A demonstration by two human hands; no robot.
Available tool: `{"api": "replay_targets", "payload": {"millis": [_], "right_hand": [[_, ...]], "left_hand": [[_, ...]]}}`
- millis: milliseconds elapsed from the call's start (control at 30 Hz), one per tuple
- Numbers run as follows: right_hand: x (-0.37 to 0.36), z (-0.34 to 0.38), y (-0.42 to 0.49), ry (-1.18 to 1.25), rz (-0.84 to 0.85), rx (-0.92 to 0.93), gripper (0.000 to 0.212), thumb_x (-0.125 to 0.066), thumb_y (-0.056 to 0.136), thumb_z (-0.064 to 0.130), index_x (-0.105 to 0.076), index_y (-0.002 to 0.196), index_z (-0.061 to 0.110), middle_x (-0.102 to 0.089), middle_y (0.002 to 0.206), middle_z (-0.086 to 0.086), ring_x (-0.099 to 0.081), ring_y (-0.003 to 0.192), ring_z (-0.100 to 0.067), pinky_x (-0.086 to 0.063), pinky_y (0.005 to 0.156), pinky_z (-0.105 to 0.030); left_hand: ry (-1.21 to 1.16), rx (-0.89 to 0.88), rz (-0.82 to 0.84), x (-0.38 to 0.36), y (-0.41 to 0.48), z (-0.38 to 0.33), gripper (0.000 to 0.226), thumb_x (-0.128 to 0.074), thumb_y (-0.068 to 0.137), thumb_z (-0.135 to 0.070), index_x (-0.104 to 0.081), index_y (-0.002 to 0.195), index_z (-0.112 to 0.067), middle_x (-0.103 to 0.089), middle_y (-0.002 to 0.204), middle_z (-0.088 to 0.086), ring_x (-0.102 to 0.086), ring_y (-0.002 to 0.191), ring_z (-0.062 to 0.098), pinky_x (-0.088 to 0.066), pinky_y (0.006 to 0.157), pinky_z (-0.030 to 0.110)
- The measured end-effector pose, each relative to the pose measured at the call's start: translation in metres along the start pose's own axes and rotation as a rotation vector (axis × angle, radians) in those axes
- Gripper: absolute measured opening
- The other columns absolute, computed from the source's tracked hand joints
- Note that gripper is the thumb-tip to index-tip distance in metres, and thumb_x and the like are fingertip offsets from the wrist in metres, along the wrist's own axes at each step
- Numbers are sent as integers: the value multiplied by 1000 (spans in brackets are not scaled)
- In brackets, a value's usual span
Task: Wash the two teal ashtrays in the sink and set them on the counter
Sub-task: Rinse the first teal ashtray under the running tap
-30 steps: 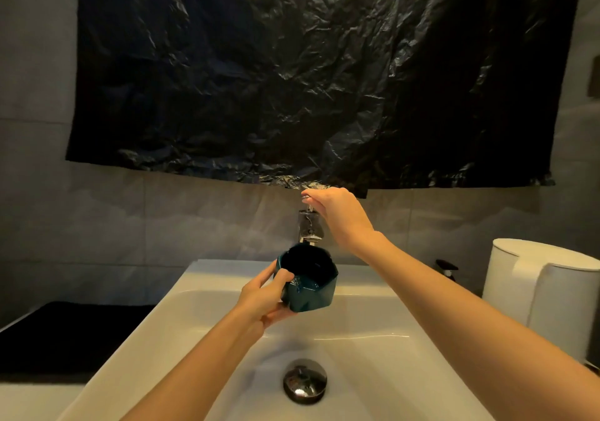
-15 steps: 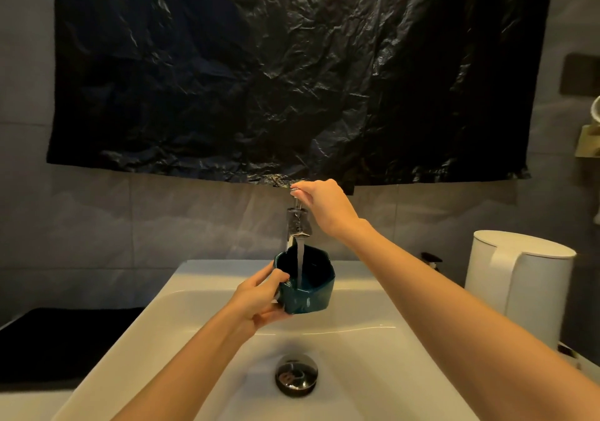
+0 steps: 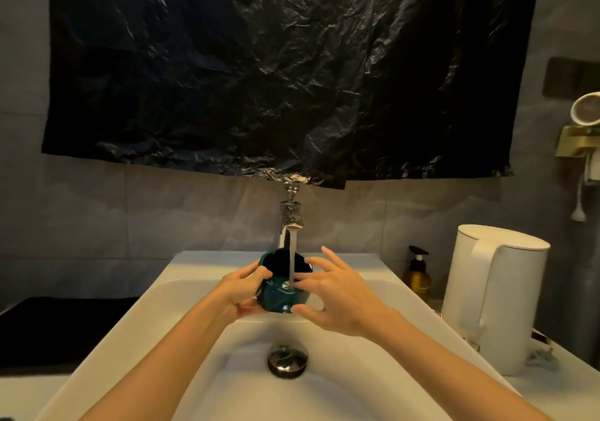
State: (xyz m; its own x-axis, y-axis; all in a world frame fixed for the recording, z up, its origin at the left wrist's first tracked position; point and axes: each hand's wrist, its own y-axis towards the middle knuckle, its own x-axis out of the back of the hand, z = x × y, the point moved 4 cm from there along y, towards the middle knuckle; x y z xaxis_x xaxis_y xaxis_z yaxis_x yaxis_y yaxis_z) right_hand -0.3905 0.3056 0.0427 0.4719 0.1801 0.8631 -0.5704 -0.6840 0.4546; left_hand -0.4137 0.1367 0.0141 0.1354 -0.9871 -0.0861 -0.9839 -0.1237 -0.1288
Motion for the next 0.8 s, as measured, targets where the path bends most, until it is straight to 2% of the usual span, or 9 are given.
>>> {"api": "replay_targets", "payload": {"millis": [67,133,233,333,400,500,600,667,800], "right_hand": [[-2,9,6,57,49,27,35,-57,88,42,-69,112,20,-67,117,7,-49,118,-18,-35,109,-41],[-8,18,12,126,97,51,35,-61,87,36,-63,117,19,-66,119,4,-53,111,-19,-39,105,-36],[-17,19,20,-22,55,126,54,-63,85,44,-54,131,18,-58,134,2,-43,130,-22,-18,118,-35],[-21,11,21,-136,37,85,65,-59,84,53,-51,132,10,-61,129,-5,-45,131,-23,-3,119,-31],[-20,13,18,-139,41,68,60,-57,85,52,-53,129,11,-64,124,-3,-46,129,-22,3,117,-28],[-19,20,17,-39,49,96,52,-55,88,48,-53,131,19,-61,130,4,-44,131,-18,10,119,-34],[-16,16,18,-92,50,76,65,-54,87,55,-44,140,20,-54,139,3,-35,138,-17,20,115,-36],[-15,13,16,-140,42,43,69,-54,86,56,-43,140,15,-57,134,-3,-41,135,-21,17,115,-35],[-17,24,15,-100,50,93,48,-52,89,48,-57,127,19,-63,124,4,-48,128,-19,25,111,-32]], "left_hand": [[33,-6,19,-1,-3,-1,30,-59,92,-17,-61,121,-22,-62,115,15,-66,92,30,-59,55,35],[70,-9,56,-4,-6,-3,31,-57,92,-17,-59,123,-23,-60,118,15,-66,94,33,-60,58,37],[107,-3,124,-8,-10,-5,31,-54,94,-13,-59,123,-22,-61,117,14,-67,92,32,-60,60,36],[126,-14,111,-7,-7,-5,33,-54,93,-13,-58,125,-23,-61,120,15,-66,94,34,-60,63,39],[132,-27,81,-5,-5,-6,34,-55,93,-15,-58,127,-22,-60,121,15,-64,96,35,-59,64,40],[169,-32,111,-8,-6,-5,34,-54,94,-14,-57,127,-24,-60,120,12,-66,96,34,-59,67,39],[186,-44,138,-10,-9,-7,34,-53,94,-14,-57,126,-26,-61,116,12,-67,91,30,-59,67,37],[181,-59,102,-8,-7,-9,34,-54,93,-15,-57,126,-26,-61,116,12,-66,92,30,-59,69,38],[238,-66,114,-8,-7,-6,35,-54,94,-16,-56,128,-26,-61,118,11,-66,93,32,-59,71,39]]}}
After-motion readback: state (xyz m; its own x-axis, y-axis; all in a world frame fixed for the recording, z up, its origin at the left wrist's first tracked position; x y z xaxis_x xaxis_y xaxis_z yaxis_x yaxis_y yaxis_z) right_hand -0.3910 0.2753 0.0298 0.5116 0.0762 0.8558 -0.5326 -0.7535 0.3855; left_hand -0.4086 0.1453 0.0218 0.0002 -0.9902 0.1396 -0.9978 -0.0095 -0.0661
